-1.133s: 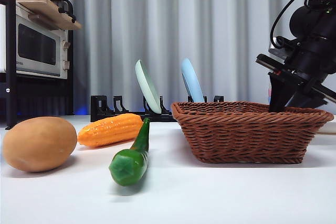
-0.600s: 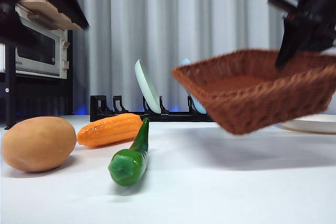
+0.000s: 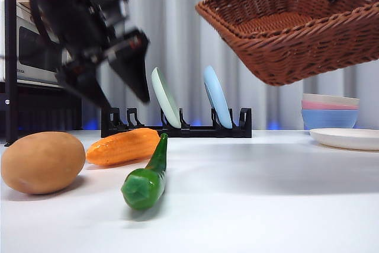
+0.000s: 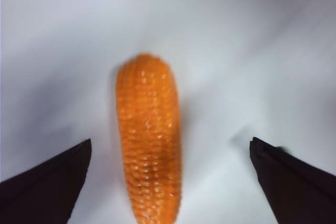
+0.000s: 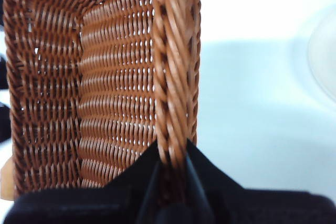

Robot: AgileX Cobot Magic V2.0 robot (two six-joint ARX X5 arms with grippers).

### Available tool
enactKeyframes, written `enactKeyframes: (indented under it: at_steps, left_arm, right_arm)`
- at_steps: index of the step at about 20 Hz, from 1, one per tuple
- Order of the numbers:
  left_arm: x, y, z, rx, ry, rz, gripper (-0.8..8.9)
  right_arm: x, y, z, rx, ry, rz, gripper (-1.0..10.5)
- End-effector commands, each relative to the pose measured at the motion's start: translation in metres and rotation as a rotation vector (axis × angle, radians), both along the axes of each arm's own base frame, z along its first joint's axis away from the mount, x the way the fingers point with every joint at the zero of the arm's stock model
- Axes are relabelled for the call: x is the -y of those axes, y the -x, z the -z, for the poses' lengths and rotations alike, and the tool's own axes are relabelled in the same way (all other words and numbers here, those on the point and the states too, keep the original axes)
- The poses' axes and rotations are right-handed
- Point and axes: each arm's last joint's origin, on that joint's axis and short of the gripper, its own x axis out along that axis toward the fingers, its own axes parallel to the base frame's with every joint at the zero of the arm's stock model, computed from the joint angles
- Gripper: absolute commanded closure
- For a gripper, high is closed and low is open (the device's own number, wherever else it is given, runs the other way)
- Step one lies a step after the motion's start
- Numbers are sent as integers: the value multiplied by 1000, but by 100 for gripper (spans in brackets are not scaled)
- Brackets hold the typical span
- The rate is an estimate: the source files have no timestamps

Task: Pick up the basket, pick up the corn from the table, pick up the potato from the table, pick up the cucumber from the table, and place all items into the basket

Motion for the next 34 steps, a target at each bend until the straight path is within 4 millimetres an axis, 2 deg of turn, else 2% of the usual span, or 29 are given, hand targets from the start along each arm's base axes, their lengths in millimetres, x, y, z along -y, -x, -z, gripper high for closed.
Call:
enactKeyframes:
  at_steps: [1,5,11,17,18,20,22,26,29,31,34]
  left_arm:
    - [7,-7,23,-18,-65,13,306]
    - [12,-17,43,-24,-81,10,307]
    - [14,-21,51,-25,-78,11,326]
    - [14,-22,65,-73,-97,17,838]
    - [15,-22,64,-61,-95,23,822]
    - [13,-19,47,-10,-88,26,822]
    - [9,-11,12,86,-51,16,822]
    - [-6,25,-82,297,128,-81,822]
    - [-11,64,-145,415,323,-72,822]
    - [-4,87,-167,454,407,1,822]
    - [21,107,-167,385,450,69,822]
  right_arm:
    - [0,2,-3,14,-16,1,963]
    - [0,3,-2,0,-14,1,963]
    - [0,3,-2,1,-11,0,963]
    - [0,3,-2,1,-11,0,963]
    - [0,3,-2,2,-10,1,963]
    - [0,3,-2,6,-5,-3,963]
    - [0,2,-3,17,-6,-3,963]
    - [-2,-10,3,2,-29,3,963]
    - [-14,-23,18,-87,-58,2,963]
    - [-23,-32,27,-138,-76,-3,963]
    - [-46,-40,35,-157,-102,-46,963]
